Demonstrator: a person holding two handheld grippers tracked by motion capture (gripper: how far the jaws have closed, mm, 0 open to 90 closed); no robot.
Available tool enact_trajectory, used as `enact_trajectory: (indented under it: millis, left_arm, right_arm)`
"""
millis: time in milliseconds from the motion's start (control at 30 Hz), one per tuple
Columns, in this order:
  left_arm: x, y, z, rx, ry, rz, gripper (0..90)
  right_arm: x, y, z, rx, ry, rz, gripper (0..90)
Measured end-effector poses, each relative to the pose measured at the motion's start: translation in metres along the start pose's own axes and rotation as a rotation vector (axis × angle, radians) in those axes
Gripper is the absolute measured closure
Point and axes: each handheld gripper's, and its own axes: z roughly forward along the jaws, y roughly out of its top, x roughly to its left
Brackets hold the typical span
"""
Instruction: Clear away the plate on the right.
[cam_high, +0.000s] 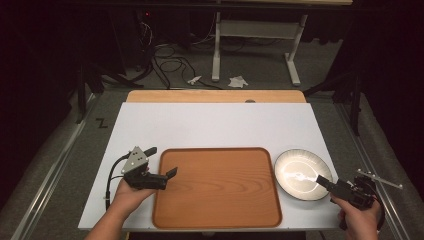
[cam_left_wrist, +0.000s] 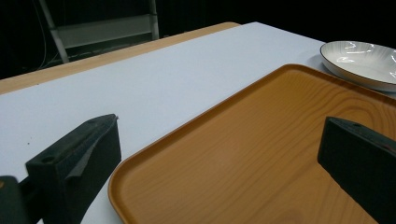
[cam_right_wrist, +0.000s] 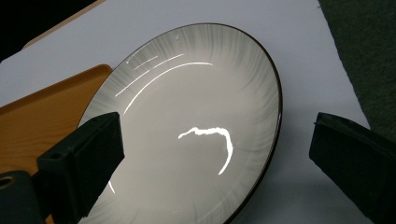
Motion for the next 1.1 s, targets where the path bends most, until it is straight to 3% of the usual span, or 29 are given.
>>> enact_trajectory:
  millis: [267, 300, 567, 700, 933, 1100]
  left_arm:
    - [0.000, 0.000, 0.000, -0.002, -0.005, 0.003, 0.4]
    - [0.000, 0.000, 0.000, -0.002, -0.005, 0.003, 0.4]
    - [-0.001, 0.000, 0.000, 0.001, -0.012, 0.011, 0.6]
    - [-0.002, 0.000, 0.000, 0.000, -0.012, 0.018, 0.6]
    - [-0.002, 0.001, 0.000, -0.007, -0.012, 0.016, 0.6]
    - [-0.003, 0.001, 0.000, -0.004, -0.013, 0.020, 0.6]
  right_arm:
    - [-0.007, -0.002, 0.001, 0.027, 0.014, 0.073, 10.2]
    - [-0.008, -0.003, 0.000, 0.039, 0.031, 0.110, 14.0]
    - [-0.013, -0.005, 0.002, 0.078, 0.026, 0.156, 16.1]
    - [-0.014, -0.005, 0.002, 0.073, 0.047, 0.170, 19.1]
    - [-0.016, -0.006, 0.005, 0.097, 0.061, 0.229, 33.9]
    - [-0.019, -0.007, 0.006, 0.093, 0.057, 0.228, 39.3]
